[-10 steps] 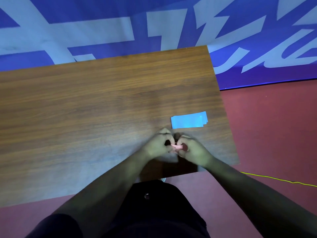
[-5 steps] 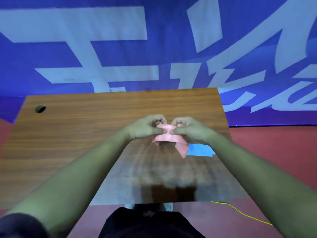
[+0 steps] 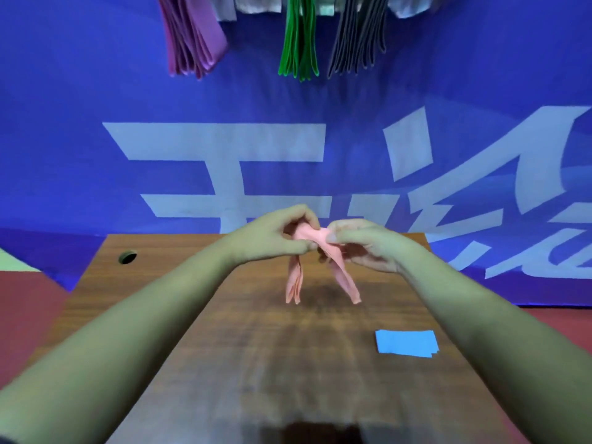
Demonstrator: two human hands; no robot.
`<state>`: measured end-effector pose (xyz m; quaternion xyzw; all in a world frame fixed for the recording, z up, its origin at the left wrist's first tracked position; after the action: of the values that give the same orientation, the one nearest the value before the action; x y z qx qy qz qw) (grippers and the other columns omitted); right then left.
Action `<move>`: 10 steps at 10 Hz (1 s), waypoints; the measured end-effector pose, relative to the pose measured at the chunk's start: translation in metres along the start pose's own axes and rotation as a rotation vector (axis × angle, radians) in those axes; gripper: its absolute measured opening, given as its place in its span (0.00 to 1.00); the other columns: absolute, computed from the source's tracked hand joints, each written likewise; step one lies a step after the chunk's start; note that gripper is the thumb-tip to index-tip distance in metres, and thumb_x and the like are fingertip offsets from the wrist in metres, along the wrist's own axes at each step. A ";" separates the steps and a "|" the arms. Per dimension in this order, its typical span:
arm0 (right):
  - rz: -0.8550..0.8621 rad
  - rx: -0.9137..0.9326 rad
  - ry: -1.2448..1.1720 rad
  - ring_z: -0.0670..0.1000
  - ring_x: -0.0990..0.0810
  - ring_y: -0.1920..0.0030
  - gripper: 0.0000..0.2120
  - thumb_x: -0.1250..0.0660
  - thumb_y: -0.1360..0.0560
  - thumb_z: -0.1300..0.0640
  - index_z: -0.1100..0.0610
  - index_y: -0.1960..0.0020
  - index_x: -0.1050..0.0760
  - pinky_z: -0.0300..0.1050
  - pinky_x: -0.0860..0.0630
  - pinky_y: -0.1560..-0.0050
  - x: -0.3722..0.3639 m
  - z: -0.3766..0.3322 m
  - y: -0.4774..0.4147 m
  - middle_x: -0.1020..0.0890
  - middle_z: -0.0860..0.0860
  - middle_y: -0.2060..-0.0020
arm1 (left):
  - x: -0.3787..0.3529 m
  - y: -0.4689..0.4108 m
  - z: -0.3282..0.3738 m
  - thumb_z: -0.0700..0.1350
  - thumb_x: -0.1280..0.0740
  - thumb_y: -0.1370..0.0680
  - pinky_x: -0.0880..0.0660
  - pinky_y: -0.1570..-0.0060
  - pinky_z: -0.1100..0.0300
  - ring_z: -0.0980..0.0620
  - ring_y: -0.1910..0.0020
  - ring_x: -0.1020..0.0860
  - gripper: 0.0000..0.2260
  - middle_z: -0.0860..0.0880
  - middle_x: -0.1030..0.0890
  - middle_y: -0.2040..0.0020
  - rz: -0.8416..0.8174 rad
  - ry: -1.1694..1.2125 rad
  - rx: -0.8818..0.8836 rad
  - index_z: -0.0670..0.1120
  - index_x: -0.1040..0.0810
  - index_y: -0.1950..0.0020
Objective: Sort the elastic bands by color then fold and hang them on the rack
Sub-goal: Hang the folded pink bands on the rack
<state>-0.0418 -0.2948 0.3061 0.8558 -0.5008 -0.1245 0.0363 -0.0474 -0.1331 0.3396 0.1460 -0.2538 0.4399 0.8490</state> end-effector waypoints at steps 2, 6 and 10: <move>0.003 0.086 -0.011 0.51 0.24 0.62 0.10 0.35 0.29 0.57 0.61 0.49 0.26 0.47 0.26 0.52 -0.035 -0.063 -0.019 0.25 0.55 0.62 | 0.066 0.010 0.023 0.44 0.29 0.25 0.23 0.52 0.57 0.54 0.56 0.22 0.10 0.50 0.19 0.53 0.017 0.031 -0.070 0.48 0.23 0.45; 0.389 0.622 0.987 0.41 0.27 0.55 0.12 0.30 0.27 0.56 0.50 0.49 0.32 0.36 0.33 0.59 -0.111 -0.168 -0.027 0.26 0.44 0.54 | 0.176 0.030 0.077 0.56 0.31 0.25 0.32 0.61 0.61 0.58 0.65 0.29 0.09 0.56 0.27 0.66 0.355 -0.119 -0.190 0.51 0.21 0.53; 0.750 0.931 0.940 0.48 0.27 0.67 0.04 0.36 0.27 0.62 0.54 0.55 0.24 0.42 0.31 0.64 -0.121 -0.261 -0.017 0.24 0.49 0.69 | 0.224 0.030 0.134 0.47 0.30 0.27 0.26 0.60 0.53 0.43 0.61 0.24 0.07 0.44 0.21 0.59 0.586 -0.165 -0.365 0.50 0.26 0.53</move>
<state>-0.0189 -0.1981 0.5767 0.5182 -0.6908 0.4981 -0.0788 -0.0043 -0.0286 0.5763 -0.0522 -0.4270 0.5988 0.6756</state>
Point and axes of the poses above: each hand's wrist, its own y-axis away from the middle knuckle, its own x-axis out of the back of the hand, z = x × y, the point moved 4 cm from there along -y, towards the middle knuckle
